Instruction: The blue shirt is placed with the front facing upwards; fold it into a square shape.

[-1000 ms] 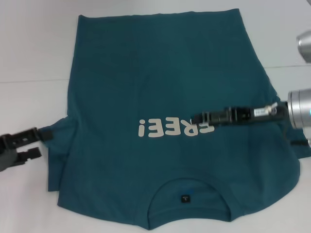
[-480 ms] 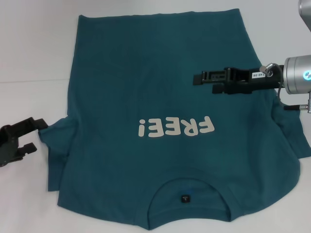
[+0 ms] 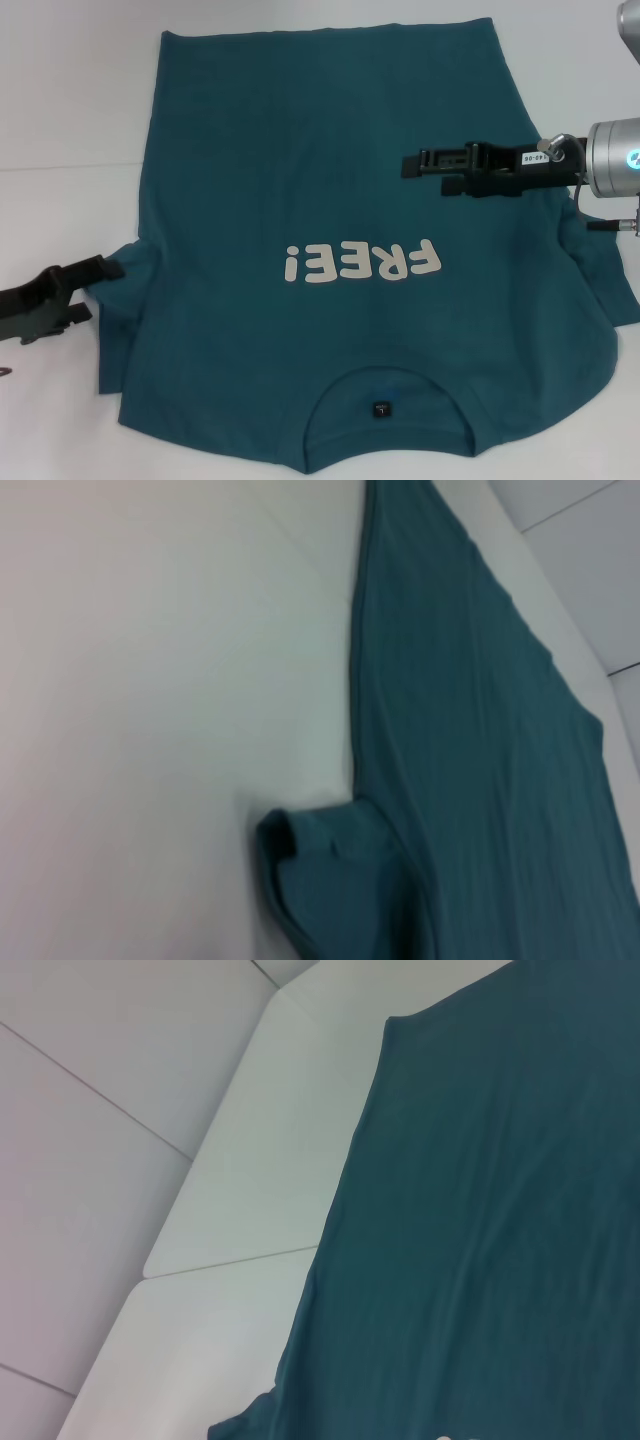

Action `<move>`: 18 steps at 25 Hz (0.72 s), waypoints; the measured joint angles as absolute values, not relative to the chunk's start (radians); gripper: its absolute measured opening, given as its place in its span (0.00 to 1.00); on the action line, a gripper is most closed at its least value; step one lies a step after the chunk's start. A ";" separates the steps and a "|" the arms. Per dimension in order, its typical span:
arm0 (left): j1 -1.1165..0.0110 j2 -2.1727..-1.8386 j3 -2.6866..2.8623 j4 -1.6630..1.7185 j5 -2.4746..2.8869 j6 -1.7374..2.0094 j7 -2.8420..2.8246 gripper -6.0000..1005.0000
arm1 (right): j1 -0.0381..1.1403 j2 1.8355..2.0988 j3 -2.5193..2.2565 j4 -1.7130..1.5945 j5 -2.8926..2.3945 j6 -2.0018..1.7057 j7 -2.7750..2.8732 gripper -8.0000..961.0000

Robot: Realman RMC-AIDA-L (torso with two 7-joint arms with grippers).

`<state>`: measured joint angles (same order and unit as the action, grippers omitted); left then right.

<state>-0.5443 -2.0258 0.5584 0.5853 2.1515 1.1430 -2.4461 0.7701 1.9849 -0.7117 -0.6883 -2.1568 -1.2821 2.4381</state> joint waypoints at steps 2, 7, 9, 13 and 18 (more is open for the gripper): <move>-0.551 -2.025 0.574 0.572 2.153 1.125 -2.446 0.84 | 0.769 1.985 -0.712 -0.688 -2.157 -1.279 2.438 0.98; -0.558 -2.027 0.600 0.560 2.154 1.081 -2.446 0.83 | 0.768 1.984 -0.712 -0.688 -2.157 -1.277 2.439 0.98; -0.560 -2.028 0.601 0.555 2.154 1.075 -2.446 0.83 | 0.768 1.983 -0.712 -0.688 -2.157 -1.277 2.439 0.98; -0.568 -2.028 0.605 0.549 2.154 1.069 -2.446 0.82 | 0.767 1.983 -0.712 -0.689 -2.157 -1.276 2.439 0.98; -0.584 -2.028 0.631 0.533 2.154 1.042 -2.445 0.81 | 0.767 1.983 -0.712 -0.689 -2.157 -1.271 2.439 0.98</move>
<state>-0.5845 -2.0282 0.6311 0.5328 2.1538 1.0424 -2.4449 0.7668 1.9834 -0.7118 -0.6888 -2.1568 -1.2712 2.4390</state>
